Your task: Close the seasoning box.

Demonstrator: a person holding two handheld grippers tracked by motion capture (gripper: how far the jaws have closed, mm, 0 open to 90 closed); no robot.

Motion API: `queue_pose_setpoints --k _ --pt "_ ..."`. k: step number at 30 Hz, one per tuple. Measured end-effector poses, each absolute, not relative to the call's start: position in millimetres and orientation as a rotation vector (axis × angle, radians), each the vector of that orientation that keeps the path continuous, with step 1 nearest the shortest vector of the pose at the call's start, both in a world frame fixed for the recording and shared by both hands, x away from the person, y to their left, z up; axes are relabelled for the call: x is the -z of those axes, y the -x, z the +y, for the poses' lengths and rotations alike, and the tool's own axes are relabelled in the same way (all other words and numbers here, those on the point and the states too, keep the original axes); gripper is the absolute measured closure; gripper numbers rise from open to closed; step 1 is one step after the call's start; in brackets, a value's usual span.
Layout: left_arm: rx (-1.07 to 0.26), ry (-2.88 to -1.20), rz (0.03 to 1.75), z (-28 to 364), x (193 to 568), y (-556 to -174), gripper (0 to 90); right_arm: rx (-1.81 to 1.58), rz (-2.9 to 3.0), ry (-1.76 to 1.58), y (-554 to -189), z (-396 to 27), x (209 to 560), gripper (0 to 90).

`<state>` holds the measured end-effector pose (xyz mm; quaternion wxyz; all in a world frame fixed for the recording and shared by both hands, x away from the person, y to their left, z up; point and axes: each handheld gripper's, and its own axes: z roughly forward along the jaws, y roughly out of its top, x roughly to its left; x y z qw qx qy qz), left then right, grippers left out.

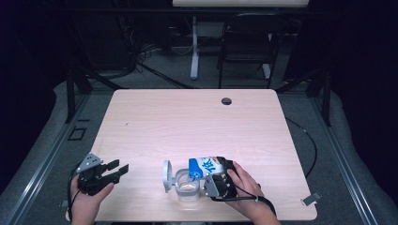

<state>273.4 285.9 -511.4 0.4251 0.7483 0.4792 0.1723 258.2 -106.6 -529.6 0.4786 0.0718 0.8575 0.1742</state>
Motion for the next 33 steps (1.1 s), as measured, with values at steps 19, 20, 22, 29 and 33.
queue_pose_setpoints --k 19,20,22,29,33 --pt "-0.433 -1.863 1.198 286.8 511.6 -273.7 52.7 -0.348 2.124 -0.106 -253.6 -104.6 522.5 42.3" --pt "-0.432 -1.862 1.198 286.9 511.5 -273.7 52.7 -0.347 2.126 -0.104 -253.1 -104.1 522.2 42.4" --pt "-0.431 -1.863 1.200 287.1 511.4 -273.7 52.7 -0.349 2.124 -0.094 -252.7 -103.2 522.3 42.5" --pt "-0.432 -1.862 1.199 287.6 511.3 -273.8 52.7 -0.278 2.128 -0.058 -250.6 -101.5 521.1 42.5" --pt "-0.432 -1.858 1.201 287.9 511.5 -274.0 52.7 -0.291 2.125 -0.055 -250.9 -102.1 522.4 42.7"
